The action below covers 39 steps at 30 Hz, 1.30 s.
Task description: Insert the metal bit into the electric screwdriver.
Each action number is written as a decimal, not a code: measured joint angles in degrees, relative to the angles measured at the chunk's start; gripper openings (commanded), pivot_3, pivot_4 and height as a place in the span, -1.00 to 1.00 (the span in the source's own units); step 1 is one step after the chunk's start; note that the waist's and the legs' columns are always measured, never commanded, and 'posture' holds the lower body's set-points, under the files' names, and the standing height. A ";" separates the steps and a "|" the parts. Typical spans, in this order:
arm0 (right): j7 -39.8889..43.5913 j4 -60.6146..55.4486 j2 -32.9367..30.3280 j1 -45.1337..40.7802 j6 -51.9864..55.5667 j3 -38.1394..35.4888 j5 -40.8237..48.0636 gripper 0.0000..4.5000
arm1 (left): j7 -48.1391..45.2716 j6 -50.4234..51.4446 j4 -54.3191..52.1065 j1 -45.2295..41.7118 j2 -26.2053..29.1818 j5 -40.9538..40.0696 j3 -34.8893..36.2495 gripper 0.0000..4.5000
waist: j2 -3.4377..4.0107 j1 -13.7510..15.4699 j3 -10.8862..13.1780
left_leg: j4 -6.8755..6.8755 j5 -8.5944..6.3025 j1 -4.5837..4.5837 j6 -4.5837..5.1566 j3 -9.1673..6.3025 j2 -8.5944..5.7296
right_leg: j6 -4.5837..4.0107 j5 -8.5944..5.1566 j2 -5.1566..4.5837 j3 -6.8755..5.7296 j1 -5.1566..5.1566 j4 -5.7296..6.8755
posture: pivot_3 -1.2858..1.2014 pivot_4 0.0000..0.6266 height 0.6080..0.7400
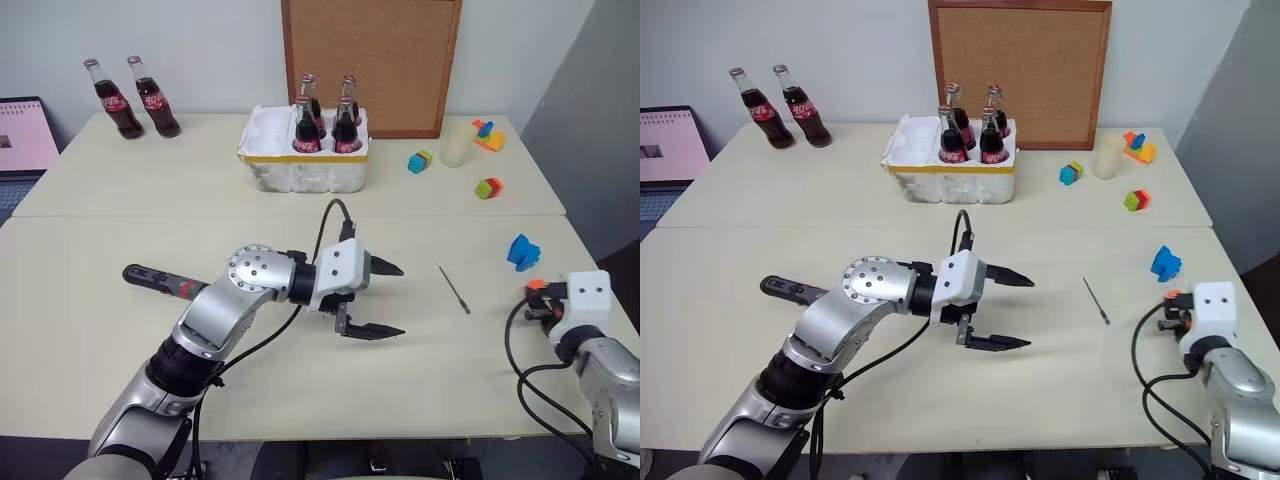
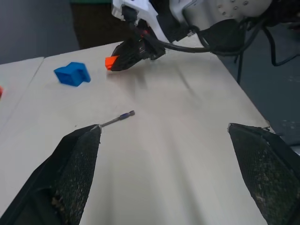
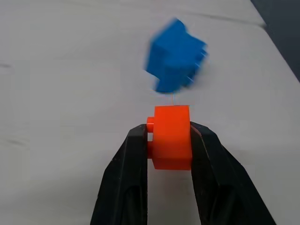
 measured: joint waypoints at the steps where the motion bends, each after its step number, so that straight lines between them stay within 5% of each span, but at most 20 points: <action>1: 0.02 1.03 -0.27 -0.55 0.33 -0.10 0.46 -0.62 | -0.61 -0.18 0.48 -0.49 -0.01 0.20 0.00 1.00 | 0.01 -0.12 0.00 | -0.01 0.00 0.03 0.00 0.04 0.00 | 0.00 0.00 0.02 0.04 0.00 0.01 | 0.03 -0.52 1.00; 2: 0.03 1.19 -0.27 -0.73 0.47 -0.12 0.64 -0.62 | -0.65 -0.19 0.61 -0.61 -0.01 0.24 0.00 1.00 | 0.01 -0.12 -0.01 | -0.01 0.00 0.04 0.00 0.04 0.00 | 0.00 0.00 0.03 0.04 0.00 0.01 | 0.03 -0.52 1.00; 17: -1.47 -8.28 -0.98 1.89 2.78 1.43 6.07 0.98 | -0.70 -1.30 1.42 -0.69 3.92 0.06 6.08 1.00 | 0.07 0.19 -0.02 | -0.01 0.00 0.00 0.00 0.11 0.01 | 0.02 -0.01 0.00 0.05 0.01 -0.09 | 0.03 -0.52 1.00; 23: 7.99 -17.01 -9.30 6.14 -5.54 7.54 5.73 0.98 | -3.39 -2.58 4.25 0.90 15.36 -0.86 15.58 1.00 | 0.07 -0.17 0.00 | -0.09 0.00 0.33 0.00 0.13 0.06 | 0.02 -0.01 0.04 0.07 0.03 -0.06 | 0.03 -0.52 1.00; 32: 24.72 -21.91 -18.43 -4.56 -7.08 20.95 14.55 0.98 | -18.06 -19.63 16.34 3.44 33.61 5.77 17.70 1.00 | -0.02 0.26 0.11 | -0.11 -0.01 0.37 0.01 0.27 0.06 | -0.05 -0.05 0.03 0.00 0.10 -0.18 | 0.03 -0.52 1.00; 39: 29.78 -23.57 -20.31 -9.00 -1.33 26.06 22.90 0.98 | -24.79 -33.51 27.29 2.06 36.64 12.99 14.13 1.00 | -0.04 0.58 0.10 | -0.06 -0.02 0.01 0.03 0.27 0.10 | -0.06 -0.09 -0.03 -0.10 -0.09 -0.22 | 0.03 -0.52 1.00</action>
